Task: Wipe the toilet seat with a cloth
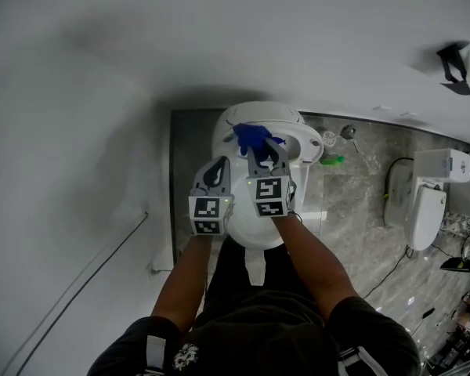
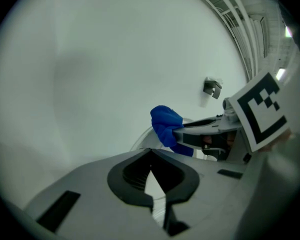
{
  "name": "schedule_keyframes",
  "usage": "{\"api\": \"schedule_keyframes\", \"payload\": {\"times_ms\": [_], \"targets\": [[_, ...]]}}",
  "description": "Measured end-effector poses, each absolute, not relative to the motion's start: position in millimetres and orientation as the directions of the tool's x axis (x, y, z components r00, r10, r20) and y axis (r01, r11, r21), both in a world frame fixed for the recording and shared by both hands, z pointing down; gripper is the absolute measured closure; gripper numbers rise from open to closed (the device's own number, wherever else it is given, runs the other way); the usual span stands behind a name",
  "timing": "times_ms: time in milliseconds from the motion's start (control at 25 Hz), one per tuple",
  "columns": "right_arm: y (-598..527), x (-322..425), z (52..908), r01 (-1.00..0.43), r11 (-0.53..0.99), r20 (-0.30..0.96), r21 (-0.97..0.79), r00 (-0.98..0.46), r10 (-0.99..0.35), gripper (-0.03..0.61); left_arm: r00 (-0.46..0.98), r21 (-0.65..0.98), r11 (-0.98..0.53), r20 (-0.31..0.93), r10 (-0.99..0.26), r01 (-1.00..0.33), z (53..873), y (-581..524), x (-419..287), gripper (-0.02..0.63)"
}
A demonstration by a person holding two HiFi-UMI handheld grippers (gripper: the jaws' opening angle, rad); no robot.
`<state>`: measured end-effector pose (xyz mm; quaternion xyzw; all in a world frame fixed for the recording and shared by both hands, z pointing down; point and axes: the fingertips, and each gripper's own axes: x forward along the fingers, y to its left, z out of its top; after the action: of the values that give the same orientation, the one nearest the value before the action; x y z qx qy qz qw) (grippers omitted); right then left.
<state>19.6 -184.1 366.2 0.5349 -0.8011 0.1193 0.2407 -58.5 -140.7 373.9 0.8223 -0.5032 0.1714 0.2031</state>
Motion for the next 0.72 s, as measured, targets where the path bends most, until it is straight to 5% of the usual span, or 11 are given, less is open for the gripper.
{"api": "schedule_keyframes", "payload": {"times_ms": [720], "targets": [[-175,145,368,-0.98,0.198,0.499,-0.003,-0.173,-0.849,0.482,0.51,0.155,-0.497,0.445,-0.736,-0.854,355,-152,26,0.604]]}}
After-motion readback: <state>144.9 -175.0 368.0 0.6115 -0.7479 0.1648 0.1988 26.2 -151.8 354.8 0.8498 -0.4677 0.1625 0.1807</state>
